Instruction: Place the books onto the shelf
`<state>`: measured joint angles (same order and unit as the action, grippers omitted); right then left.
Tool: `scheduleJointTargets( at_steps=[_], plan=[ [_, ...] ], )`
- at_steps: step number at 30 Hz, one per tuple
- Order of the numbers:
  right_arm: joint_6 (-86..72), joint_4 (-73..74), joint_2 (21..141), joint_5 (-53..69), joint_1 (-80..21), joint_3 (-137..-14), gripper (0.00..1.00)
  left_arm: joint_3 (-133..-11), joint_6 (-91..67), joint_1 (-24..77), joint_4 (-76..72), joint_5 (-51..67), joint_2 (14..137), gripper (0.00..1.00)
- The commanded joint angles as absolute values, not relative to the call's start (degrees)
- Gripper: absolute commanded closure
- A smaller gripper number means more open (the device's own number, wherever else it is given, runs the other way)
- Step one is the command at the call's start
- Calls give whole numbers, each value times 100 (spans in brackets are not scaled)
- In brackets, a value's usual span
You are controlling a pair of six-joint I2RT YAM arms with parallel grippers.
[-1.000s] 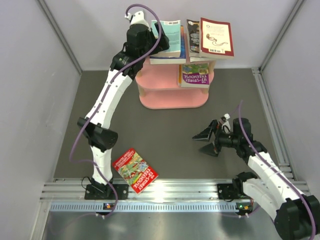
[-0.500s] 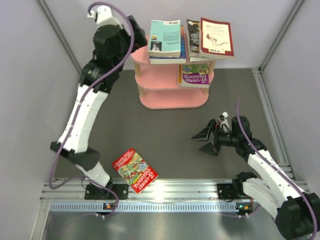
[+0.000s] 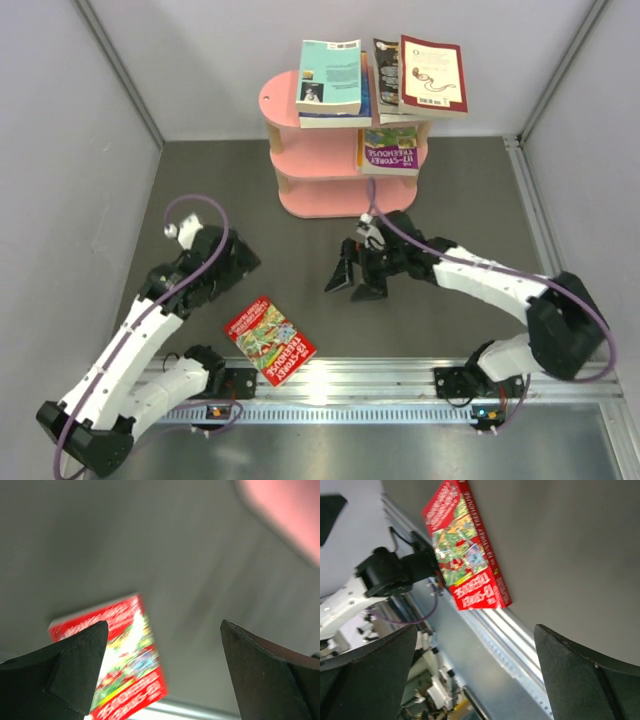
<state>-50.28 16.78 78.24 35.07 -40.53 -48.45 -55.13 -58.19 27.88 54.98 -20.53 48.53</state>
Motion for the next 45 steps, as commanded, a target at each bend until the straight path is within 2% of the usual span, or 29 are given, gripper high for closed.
scheduleJointTargets(
  at_steps=[1,8,13,21,23,27,29,31,33,34,35,36,37,39,41,44,45],
  plan=[
    [-4509,1180,8671,2919,-4499,-5360,0,-4853,-6732,2821,6108,-1548,4386,1],
    [-4667,204,9983,2874,-5106,-5748,0,-3536,-7355,2883,5889,-696,3991,1],
    [-4948,-368,10668,2839,-5598,-5906,0,-3042,-7681,3277,5827,-782,3911,1],
    [-5352,-817,11126,2724,-6142,-5994,0,-2453,-8120,3858,5266,-827,4833,1],
    [-5693,-1325,11293,2829,-6248,-5775,0,-2033,-8287,4025,4741,-712,5079,1],
    [-6713,-3020,11618,3268,-6459,-5090,1,-2162,-8464,4236,4650,-1081,5282,1],
    [-7179,-3844,11768,3375,-6486,-4791,7,-2197,-8464,4245,4623,-1160,5352,0],
    [-7574,-4330,11830,3436,-6486,-4563,23,-2197,-8481,4254,4614,-1178,5344,0],
    [-7873,-5173,11891,3480,-6486,-4465,42,-2162,-8508,4254,4527,-1169,5274,10],
    [-8284,-5525,12005,3507,-6495,-4404,43,-2110,-8517,4245,4439,-1108,5160,16],
    [-8523,-5885,12093,3542,-6504,-4403,43,-1996,-8534,4254,4343,-1081,5081,29],
    [-8760,-6733,12198,3577,-6530,-4421,44,-1899,-8560,4254,4098,-959,4993,49],
    [-9259,-7107,12399,3577,-6548,-4430,45,-1803,-8621,4245,4009,-906,4844,62],
    [-9666,-8054,12568,3560,-6600,-4421,45,-1661,-8736,4254,3999,-896,4677,100],
    [-9966,-8410,12612,3516,-6609,-4307,44,-1740,-8719,4254,4157,-949,4431,100],
    [-9906,-8455,12349,3498,-6522,-3956,33,-2063,-8605,4254,4559,-1089,4175,100],
    [-9879,-8455,12279,3576,-6426,-3877,26,-2196,-8552,4254,4640,-1116,4131,100]
  ],
)
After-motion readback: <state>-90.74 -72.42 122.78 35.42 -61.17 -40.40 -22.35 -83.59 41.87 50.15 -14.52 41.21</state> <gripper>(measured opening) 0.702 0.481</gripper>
